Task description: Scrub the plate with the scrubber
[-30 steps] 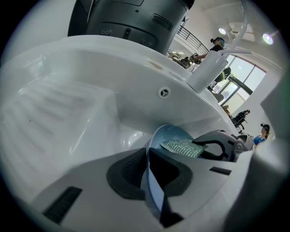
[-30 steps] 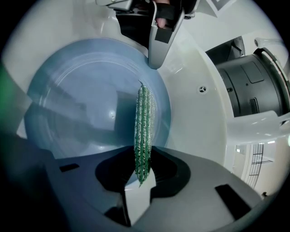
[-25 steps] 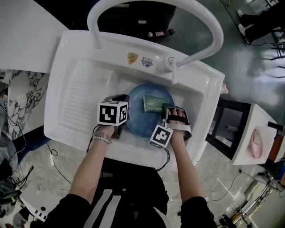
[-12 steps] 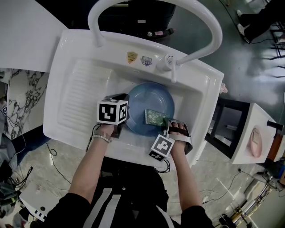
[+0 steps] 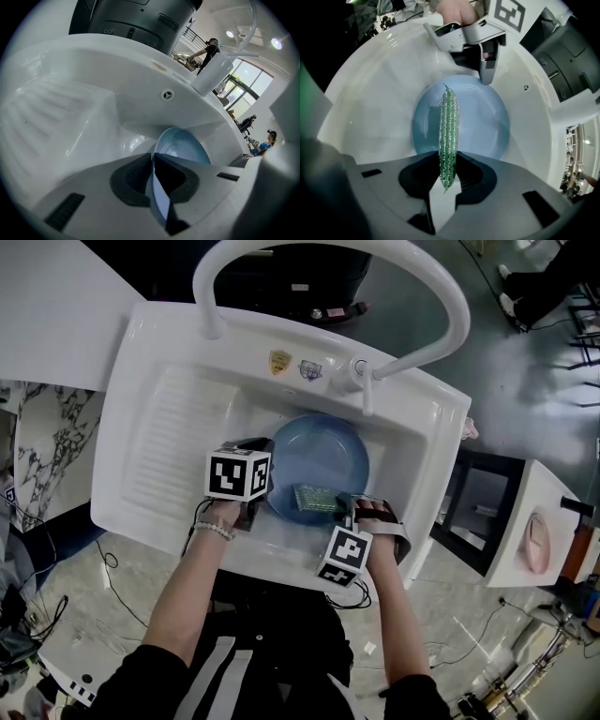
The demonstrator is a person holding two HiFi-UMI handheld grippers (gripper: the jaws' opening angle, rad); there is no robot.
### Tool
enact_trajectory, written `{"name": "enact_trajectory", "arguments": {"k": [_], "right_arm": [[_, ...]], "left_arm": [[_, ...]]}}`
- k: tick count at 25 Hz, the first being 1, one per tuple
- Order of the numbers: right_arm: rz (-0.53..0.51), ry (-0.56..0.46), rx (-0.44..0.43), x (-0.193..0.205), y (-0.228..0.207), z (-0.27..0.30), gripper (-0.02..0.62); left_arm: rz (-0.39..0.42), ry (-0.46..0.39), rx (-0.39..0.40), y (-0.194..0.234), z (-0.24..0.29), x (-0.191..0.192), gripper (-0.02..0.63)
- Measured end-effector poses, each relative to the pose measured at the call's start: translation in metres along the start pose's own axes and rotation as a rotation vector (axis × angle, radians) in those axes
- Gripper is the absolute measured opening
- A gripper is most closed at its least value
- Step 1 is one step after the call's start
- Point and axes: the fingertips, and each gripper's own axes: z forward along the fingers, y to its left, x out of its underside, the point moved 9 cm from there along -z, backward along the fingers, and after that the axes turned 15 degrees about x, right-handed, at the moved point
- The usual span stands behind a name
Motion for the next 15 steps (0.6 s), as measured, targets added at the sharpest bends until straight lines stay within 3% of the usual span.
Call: {"name": "enact_trajectory", "arguments": {"k": [4,7,15], "right_arm": [[-0.066,-0.095,0.178,-0.014,-0.026,0.014,0.092],[-0.115,-0.157,0.266,-0.028,-0.038,0.027,0.092],[-0.289,-0.264,0.339,-0.047,-0.03,0.039,0.092]], "left_arm": [[0.0,0.001,-0.001,0.0,0.001,0.002,0.021],[0.0,0.003,0.003,0.001,0.001,0.002,0.021],[0.008,0.007,-0.005,0.004,0.0,0.002,0.02]]}}
